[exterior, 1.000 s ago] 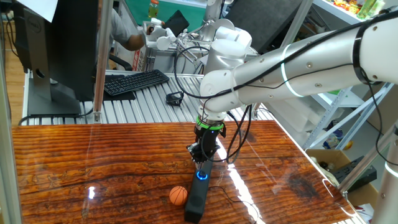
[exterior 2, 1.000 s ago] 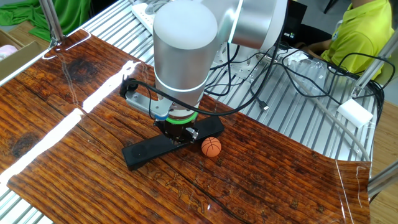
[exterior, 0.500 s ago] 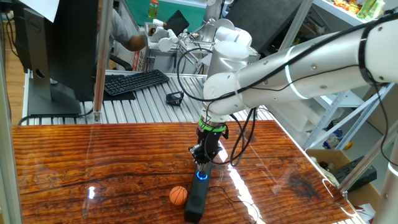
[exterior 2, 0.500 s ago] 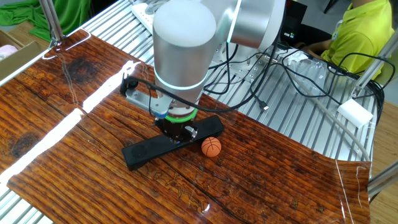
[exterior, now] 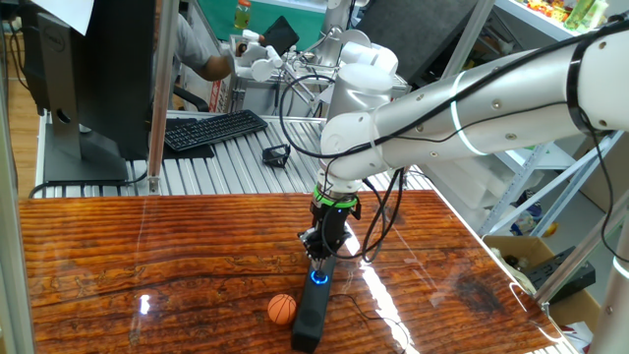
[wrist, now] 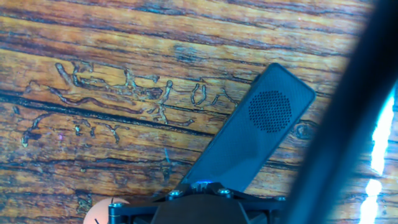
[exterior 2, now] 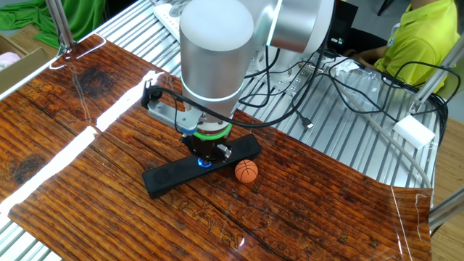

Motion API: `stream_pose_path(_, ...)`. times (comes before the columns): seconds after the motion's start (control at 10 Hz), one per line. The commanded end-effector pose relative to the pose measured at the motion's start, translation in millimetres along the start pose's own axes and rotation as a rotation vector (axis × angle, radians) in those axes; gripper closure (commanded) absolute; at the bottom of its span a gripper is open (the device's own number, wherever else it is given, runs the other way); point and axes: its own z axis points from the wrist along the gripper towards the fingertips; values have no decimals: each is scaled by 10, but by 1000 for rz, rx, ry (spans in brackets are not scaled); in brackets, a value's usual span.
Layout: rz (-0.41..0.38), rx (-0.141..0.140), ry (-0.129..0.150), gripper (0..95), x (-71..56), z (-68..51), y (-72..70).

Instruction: Turn the knob to increase the volume of the speaker

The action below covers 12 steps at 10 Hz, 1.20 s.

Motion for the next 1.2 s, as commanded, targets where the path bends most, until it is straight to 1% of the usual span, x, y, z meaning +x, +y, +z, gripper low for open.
stream_pose_path(0.1, -7, -1, -2, 950, 12, 5, -13)
stream_pose_path(0.3, -21, -7, -5, 950, 37, 20, -23)
stream_pose_path(0.4, -30, -17, -4, 950, 44, 21, -22)
stream_pose_path(0.5, -52, -11, -4, 950, 45, 21, -22)
stream_pose_path(0.6, -74, -11, -4, 950, 46, 20, -23)
stream_pose_path(0.7, -104, -8, 2, 950, 47, 19, -23)
stream_pose_path(0.9, -146, 19, 7, 950, 55, 20, -22)
stream_pose_path(1.2, -146, 15, 5, 950, 79, 27, -20)
